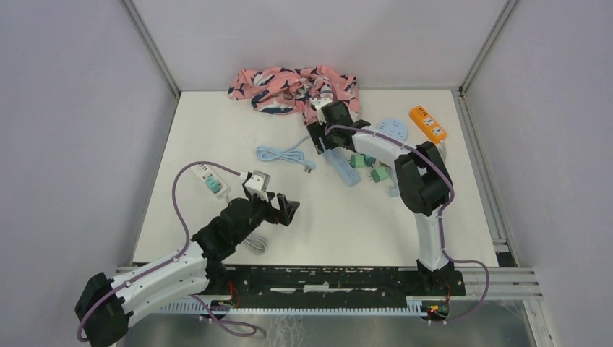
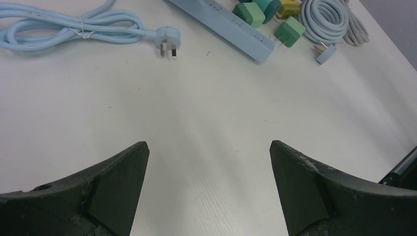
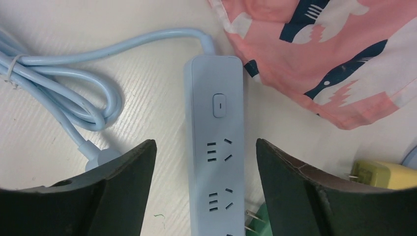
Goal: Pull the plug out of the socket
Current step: Move the socket to the center of the board.
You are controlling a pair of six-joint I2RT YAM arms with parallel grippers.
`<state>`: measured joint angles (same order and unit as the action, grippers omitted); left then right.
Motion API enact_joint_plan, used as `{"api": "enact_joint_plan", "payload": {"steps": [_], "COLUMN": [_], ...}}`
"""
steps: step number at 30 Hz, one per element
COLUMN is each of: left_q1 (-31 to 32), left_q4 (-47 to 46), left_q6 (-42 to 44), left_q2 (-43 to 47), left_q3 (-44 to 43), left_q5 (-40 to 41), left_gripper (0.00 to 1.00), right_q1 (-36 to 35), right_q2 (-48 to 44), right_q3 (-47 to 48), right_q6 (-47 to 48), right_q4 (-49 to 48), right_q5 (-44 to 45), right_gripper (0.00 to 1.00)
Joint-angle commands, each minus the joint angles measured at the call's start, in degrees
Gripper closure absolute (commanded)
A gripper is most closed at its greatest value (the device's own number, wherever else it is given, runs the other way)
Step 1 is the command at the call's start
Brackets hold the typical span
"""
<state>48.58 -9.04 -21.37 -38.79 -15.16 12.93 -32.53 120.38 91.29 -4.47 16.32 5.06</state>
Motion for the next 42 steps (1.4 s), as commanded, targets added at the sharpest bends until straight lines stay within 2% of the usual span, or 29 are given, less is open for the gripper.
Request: {"api": "enact_joint_plan", "payload": {"steps": [1, 4, 6, 8, 12, 14, 17, 20, 24, 28, 35, 38, 42], "left_q1": [-3.5, -8.2, -12.8, -19.4, -34.3, -36.9, -37.0, -37.0, -36.8, -36.8, -36.6, -36.4, -36.1], "left_q4": [2.3, 5.8, 7.3, 7.5, 1.3, 2.4, 12.3, 22.5, 31.7, 34.6, 34.1, 32.4, 31.9], "left_q6": [-4.0, -6.2, -8.2, -11.4, -22.0, -25.2, -25.8, -27.8, -32.7, -35.2, -36.0, -34.7, -33.8], "left_q2": [-2.7, -3.4, -3.3, -3.6, -4.7, -4.0, -1.0, 0.3, -3.9, -12.0, -22.3, -24.5, -25.8], "left_q3": [-5.0, -7.0, -7.6, -7.3, -3.4, -3.3, -6.1, -8.0, -10.2, -12.7, -14.6, -14.6, -14.8], "left_q5": [-2.6, -6.0, -8.8, -12.5, -25.2, -23.8, -14.0, -1.1, 9.4, 14.1, 16.8, 15.4, 14.1], "left_gripper": [0.01, 0.01, 0.01, 0.01, 0.01, 0.01, 0.00, 0.05, 0.20, 0.21, 0.22, 0.31, 0.55], "right_q1": [0.7, 1.1, 1.3, 2.2, 4.9, 6.2, 7.7, 9.7, 11.3, 11.7, 12.6, 12.8, 13.0], "right_q2": [-2.3, -8.1, -13.3, -18.2, -27.2, -31.2, -36.7, -38.9, -37.0, -36.2, -36.3, -36.0, -35.9], "right_q3": [2.2, -1.5, -4.0, -4.9, -10.2, -14.9, -22.4, -26.3, -25.1, -24.9, -25.0, -25.0, -24.9], "right_q6": [0.6, 3.3, 6.2, 10.2, 16.6, 18.7, 20.0, 20.0, 18.8, 18.7, 18.8, 18.6, 18.7], "right_q4": [-1.7, -2.7, -1.5, 3.5, 10.5, 10.9, 9.0, 5.7, 6.7, 7.2, 7.2, 7.4, 7.5], "right_q5": [1.1, -0.8, -5.0, -14.4, -42.0, -49.8, -52.6, -53.4, -56.1, -57.0, -57.4, -57.6, -57.5], "right_gripper": [0.19, 0.19, 0.18, 0.18, 0.19, 0.19, 0.20, 0.19, 0.19, 0.19, 0.19, 0.19, 0.19]}}
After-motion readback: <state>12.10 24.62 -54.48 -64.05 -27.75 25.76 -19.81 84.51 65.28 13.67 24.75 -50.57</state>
